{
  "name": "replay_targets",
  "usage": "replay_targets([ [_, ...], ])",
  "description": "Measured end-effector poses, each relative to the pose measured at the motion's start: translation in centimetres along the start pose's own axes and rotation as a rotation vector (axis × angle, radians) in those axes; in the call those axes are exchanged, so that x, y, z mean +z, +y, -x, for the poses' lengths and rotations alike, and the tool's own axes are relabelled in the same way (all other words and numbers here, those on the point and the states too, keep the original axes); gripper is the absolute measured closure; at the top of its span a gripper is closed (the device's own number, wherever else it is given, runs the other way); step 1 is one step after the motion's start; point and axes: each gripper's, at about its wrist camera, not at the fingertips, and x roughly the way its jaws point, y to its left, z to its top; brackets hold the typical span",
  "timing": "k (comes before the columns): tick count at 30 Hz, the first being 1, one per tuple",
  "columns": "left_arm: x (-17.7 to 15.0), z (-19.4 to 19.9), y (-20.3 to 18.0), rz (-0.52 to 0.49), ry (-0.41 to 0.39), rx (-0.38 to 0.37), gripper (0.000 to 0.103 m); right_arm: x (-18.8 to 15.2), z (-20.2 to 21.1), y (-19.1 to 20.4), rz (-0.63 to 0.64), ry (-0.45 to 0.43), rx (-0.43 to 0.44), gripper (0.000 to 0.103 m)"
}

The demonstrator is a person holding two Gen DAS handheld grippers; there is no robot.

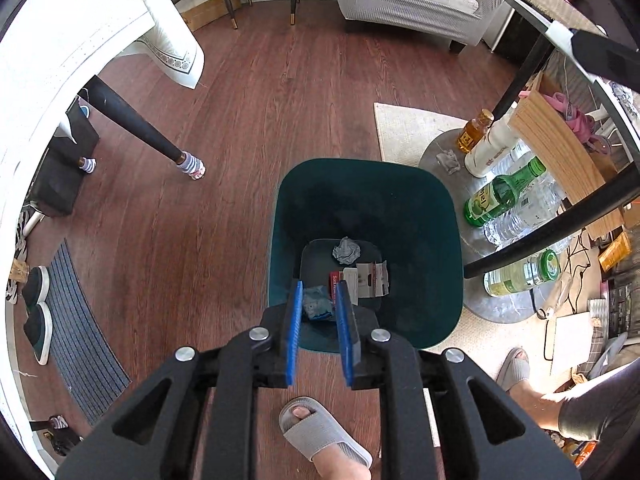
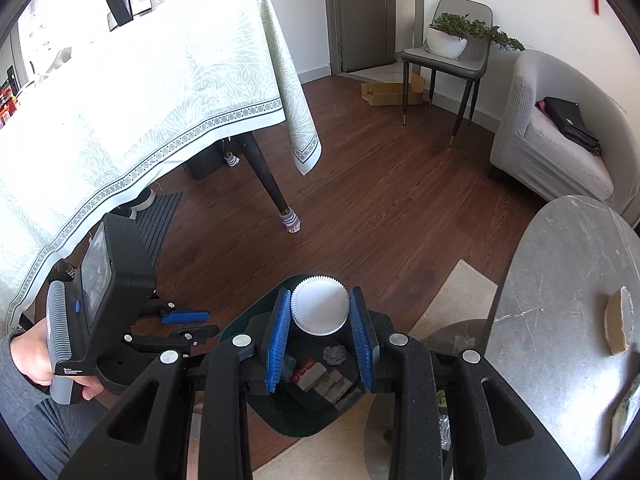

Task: Collect trash
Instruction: 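Lower the right tool into the bin and open it to drop the cap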

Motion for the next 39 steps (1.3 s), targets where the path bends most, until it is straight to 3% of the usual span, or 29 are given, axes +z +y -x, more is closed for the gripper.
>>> replay_targets([
  [12, 0.6, 4.1, 2.0, 0.061, -0.130, -0.034, 0.084, -1.1, -6.4, 2.5, 0.019, 0.120, 0.031, 0.073],
  [18, 1.4, 7.1, 2.7, 0.086, -0.209, -0.058, 0.089, -3.0, -9.4, 2.8, 0.035, 0.196, 0.014, 0.073],
  [23, 2.2, 9.7, 2.0, 0.085, -0.286, -0.093, 0.091, -4.1, -10.4, 3.1, 0.047, 0.226, 0.018, 0.073],
  [39, 3.7, 13.9, -0.9, 0.072, -0.390, -0.153, 0.092, -8.1, -14.2, 3.0, 0.064, 0.347, -0.018, 0.072],
])
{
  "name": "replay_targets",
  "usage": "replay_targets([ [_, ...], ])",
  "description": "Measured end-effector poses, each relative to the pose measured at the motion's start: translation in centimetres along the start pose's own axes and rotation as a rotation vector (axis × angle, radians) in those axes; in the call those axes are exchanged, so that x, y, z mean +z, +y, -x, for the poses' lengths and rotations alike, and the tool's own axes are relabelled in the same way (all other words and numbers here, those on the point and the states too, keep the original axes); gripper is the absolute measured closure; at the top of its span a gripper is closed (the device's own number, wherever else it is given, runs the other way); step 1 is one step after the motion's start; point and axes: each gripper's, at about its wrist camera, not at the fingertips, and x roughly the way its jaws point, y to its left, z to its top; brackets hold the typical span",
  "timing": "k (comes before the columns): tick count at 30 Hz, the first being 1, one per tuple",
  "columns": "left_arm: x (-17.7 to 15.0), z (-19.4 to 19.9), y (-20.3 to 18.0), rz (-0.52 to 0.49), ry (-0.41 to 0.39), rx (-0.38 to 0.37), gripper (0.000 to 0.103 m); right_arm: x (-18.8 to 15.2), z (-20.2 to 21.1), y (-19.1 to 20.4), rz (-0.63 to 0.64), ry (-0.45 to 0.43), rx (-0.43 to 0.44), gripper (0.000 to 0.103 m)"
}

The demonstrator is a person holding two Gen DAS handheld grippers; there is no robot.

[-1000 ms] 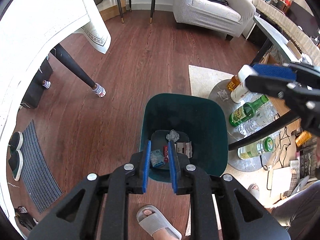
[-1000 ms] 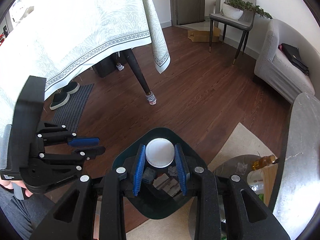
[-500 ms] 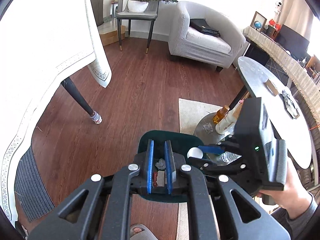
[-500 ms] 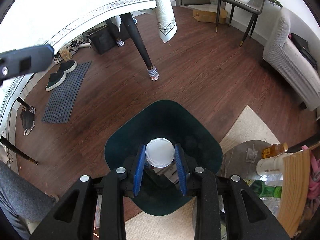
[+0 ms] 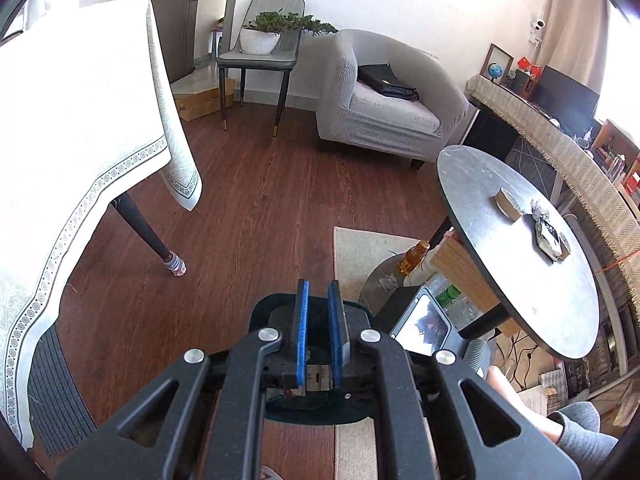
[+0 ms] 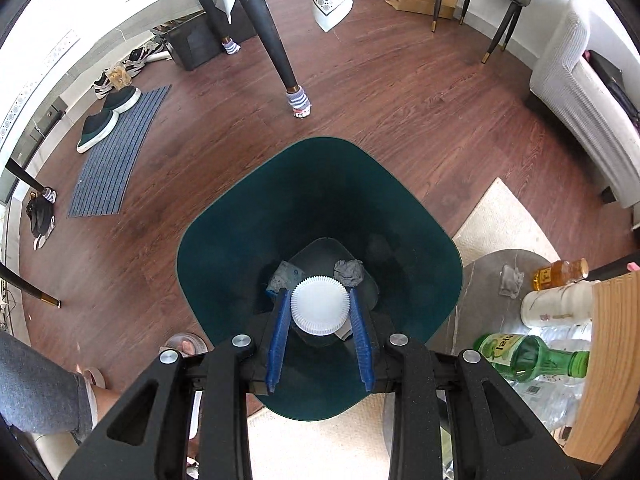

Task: Collect trash
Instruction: 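Lower the right tool into the bin and open it to drop the cap, then move both tools back over the round grey table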

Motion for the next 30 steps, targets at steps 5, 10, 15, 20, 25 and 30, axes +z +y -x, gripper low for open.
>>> replay_targets([
  [5, 0.7, 0.6, -0.8, 0.007, -0.020, -0.014, 0.092, -0.8, -0.4, -0.2, 0.004, 0.029, -0.013, 0.054],
  [10, 1.5, 1.1, -1.6, 0.020, -0.049, -0.028, 0.092, -1.8, 0.0, -0.3, 0.018, 0.031, -0.022, 0.054],
  [15, 2.2, 1.5, -2.3, 0.027, -0.072, -0.031, 0.092, -2.4, 1.9, -0.3, 0.032, -0.004, -0.013, 0.054],
  [20, 2.6, 1.6, -3.1, 0.026, -0.087, -0.028, 0.092, -2.4, 4.9, -0.2, 0.024, -0.071, 0.031, 0.054],
  [25, 3.2, 1.7, -4.0, 0.020, -0.106, -0.021, 0.092, -2.5, 8.1, 0.2, 0.036, -0.133, 0.046, 0.054],
  [30, 3.7, 2.0, -5.0, 0.012, -0.128, -0.013, 0.089, -2.7, 11.3, 0.0, 0.026, -0.192, 0.053, 0.054],
])
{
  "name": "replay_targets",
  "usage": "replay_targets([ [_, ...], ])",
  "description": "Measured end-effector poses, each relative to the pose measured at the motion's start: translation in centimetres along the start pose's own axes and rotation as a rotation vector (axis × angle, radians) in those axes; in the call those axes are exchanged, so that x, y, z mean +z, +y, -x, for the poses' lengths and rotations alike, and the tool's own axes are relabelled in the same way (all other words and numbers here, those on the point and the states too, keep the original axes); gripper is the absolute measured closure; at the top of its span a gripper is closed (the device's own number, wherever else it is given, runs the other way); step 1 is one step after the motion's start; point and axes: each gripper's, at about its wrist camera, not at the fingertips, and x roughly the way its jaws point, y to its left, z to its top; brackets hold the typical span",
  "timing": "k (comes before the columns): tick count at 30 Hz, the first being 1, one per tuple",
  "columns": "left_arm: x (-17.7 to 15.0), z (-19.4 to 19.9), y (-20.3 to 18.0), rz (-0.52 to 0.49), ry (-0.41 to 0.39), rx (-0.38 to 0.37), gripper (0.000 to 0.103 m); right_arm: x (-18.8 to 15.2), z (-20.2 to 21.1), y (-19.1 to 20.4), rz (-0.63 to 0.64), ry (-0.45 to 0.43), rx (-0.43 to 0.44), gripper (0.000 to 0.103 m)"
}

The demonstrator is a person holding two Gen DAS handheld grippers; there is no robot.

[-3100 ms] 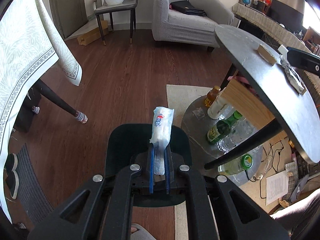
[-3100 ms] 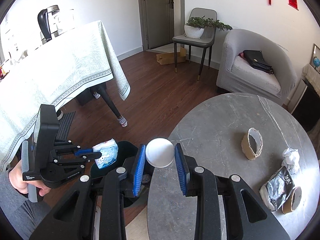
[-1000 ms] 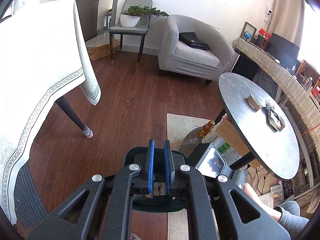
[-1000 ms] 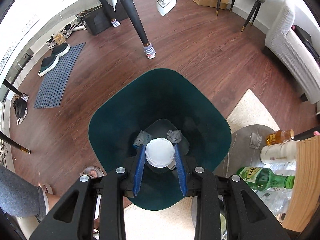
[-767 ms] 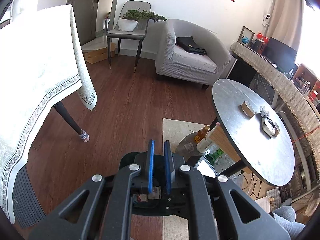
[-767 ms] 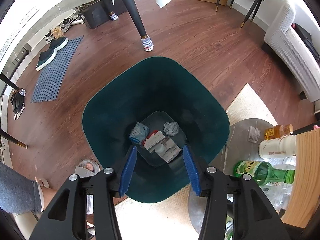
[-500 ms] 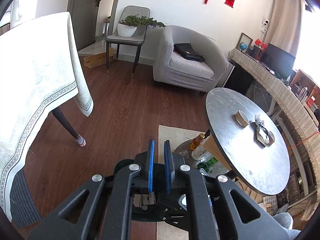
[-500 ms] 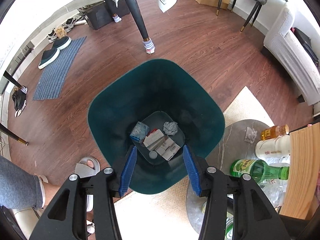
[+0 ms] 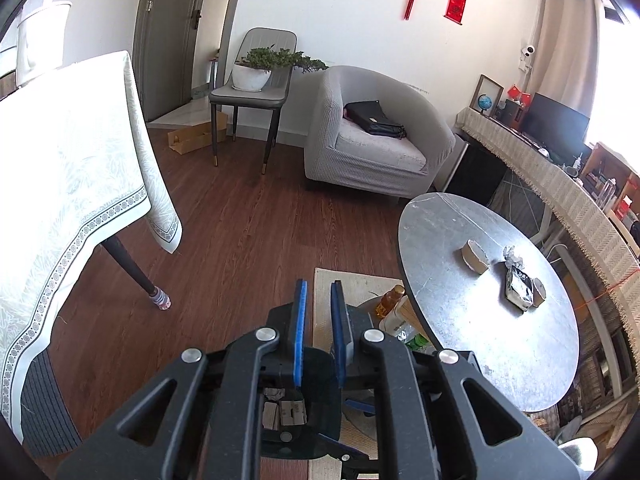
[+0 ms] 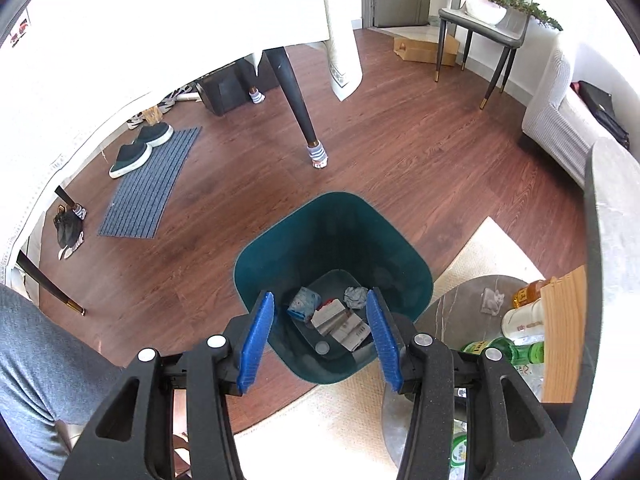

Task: Collect trash
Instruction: 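Move both tools back over the round grey table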

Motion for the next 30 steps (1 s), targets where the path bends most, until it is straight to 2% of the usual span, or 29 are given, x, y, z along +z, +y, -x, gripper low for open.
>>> replay_targets([
  [10, 0.7, -0.7, -2.1, 0.005, -0.013, -0.031, 0.082, 0.1, 5.5, -1.1, -0.020, -0.107, -0.022, 0.054],
  [12, 0.7, -0.9, -2.6, 0.002, -0.014, -0.036, 0.078, -0.1, 6.6, -1.7, -0.027, -0.127, -0.042, 0.054],
  [15, 0.7, -1.4, -3.3, 0.002, -0.014, -0.043, 0.070, -0.7, 8.1, -3.2, -0.055, -0.152, -0.063, 0.054],
  [19, 0.4, -2.2, -4.6, -0.005, -0.006, -0.061, 0.068, -1.8, 9.8, -5.7, -0.103, -0.182, -0.091, 0.051],
  [30, -0.2, -4.5, -9.2, -0.080, 0.019, -0.080, 0.053, -5.0, 14.0, -11.3, -0.206, -0.232, -0.197, 0.048],
])
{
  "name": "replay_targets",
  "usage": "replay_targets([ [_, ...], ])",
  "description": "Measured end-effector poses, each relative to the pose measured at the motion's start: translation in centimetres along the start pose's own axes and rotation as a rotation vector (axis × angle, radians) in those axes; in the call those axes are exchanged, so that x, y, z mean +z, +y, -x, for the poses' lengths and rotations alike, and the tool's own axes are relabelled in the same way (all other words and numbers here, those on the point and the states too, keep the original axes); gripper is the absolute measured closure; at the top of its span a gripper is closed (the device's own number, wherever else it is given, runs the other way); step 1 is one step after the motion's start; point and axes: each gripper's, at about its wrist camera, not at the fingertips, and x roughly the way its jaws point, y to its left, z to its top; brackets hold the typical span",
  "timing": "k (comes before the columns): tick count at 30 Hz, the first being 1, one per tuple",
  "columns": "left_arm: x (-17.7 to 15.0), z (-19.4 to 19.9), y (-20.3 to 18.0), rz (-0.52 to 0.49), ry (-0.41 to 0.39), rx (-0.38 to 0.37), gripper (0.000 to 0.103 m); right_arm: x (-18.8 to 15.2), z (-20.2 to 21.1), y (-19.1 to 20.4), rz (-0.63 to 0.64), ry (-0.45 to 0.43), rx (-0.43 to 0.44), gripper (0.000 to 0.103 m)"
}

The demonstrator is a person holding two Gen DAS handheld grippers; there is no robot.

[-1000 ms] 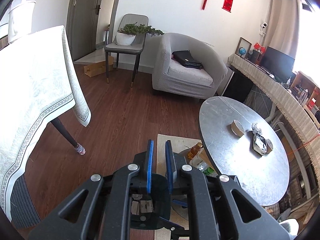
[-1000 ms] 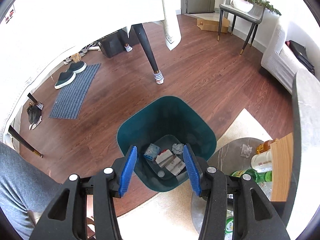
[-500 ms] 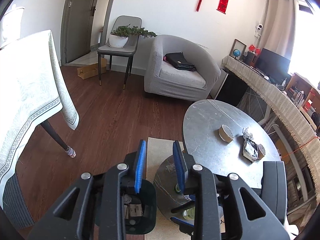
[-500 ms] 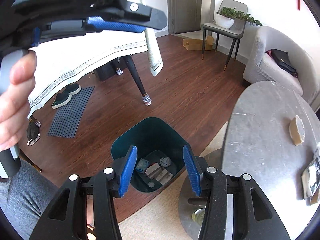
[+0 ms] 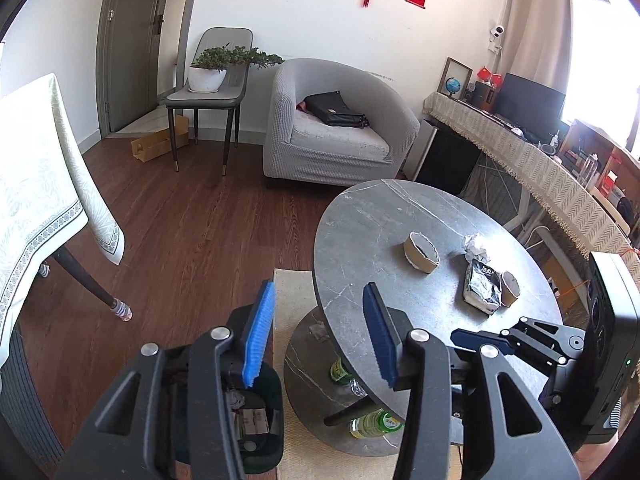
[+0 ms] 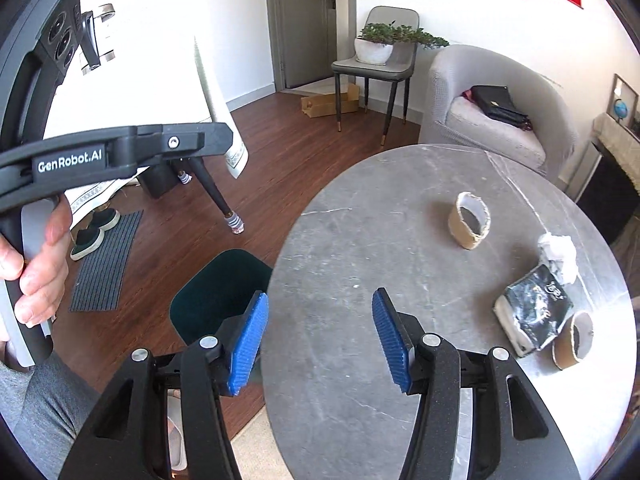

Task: Collect trash
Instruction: 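Move both tools back over the round grey table, then grasp the black Face tissue pack with the left tool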

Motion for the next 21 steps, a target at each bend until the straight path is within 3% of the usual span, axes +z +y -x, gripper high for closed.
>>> replay_targets([
  [7, -0.7, -1.7, -3.2, -0.076, 0.022, 0.003, 0.042, -1.2, 2.0, -3.4, -0.038, -0.032, -0.069, 0.042],
  [15, -1.3, -3.9, -7.3, -0.143, 0.043, -0.071, 0.030, -2.3, 3.3, -7.2, -0.103, -0.047, -0.120, 0.037],
  [21, -1.8, -6.1, -10.6, -0.193, 0.070, -0.102, 0.027, -3.5, 4.7, -10.2, -0.176, -0.073, -0.156, 0.026],
])
